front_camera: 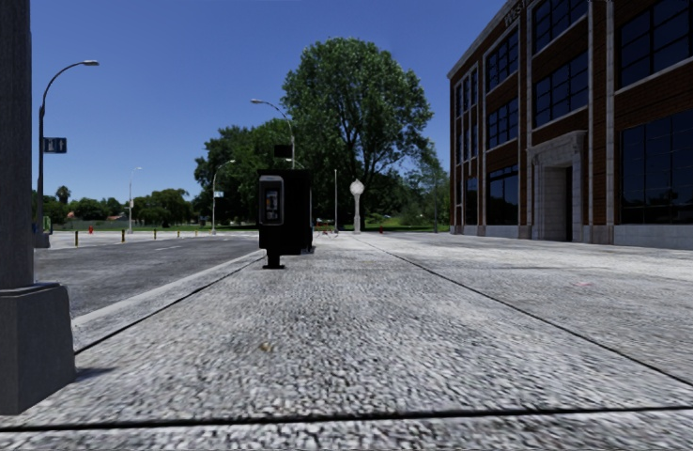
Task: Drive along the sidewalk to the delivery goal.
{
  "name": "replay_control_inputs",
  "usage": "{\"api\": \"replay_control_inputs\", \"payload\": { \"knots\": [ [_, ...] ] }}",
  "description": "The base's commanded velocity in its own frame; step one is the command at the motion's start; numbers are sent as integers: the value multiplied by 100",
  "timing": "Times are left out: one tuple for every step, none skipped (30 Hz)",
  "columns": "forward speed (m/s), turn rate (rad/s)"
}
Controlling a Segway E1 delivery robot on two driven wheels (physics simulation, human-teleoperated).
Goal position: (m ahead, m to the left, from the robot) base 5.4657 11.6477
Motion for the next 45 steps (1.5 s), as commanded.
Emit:
{"api": "replay_control_inputs", "payload": {
  "knots": [
    [200,0],
    [200,0],
    [200,0],
    [200,0],
    [200,0],
    [200,0],
    [200,0],
    [200,0],
    [200,0],
    [200,0],
    [200,0],
    [200,0],
    [200,0],
    [200,0],
    [200,-3],
    [200,-49],
    [200,-49],
    [200,-91],
    [200,-120],
    [200,-120],
    [200,-120],
    [200,-120],
    [200,-79],
    [200,0],
    [200,0],
    [200,0],
    [200,0],
    [200,0],
    [200,0],
    [200,0],
    [200,0],
    [200,0],
    [200,0],
    [200,0],
    [200,0],
    [200,0],
    [200,0],
    [200,0],
    [200,0],
    [200,0],
    [200,0],
    [200,-63],
    [200,-120],
    [200,-120],
    [200,-120]
  ]
}}
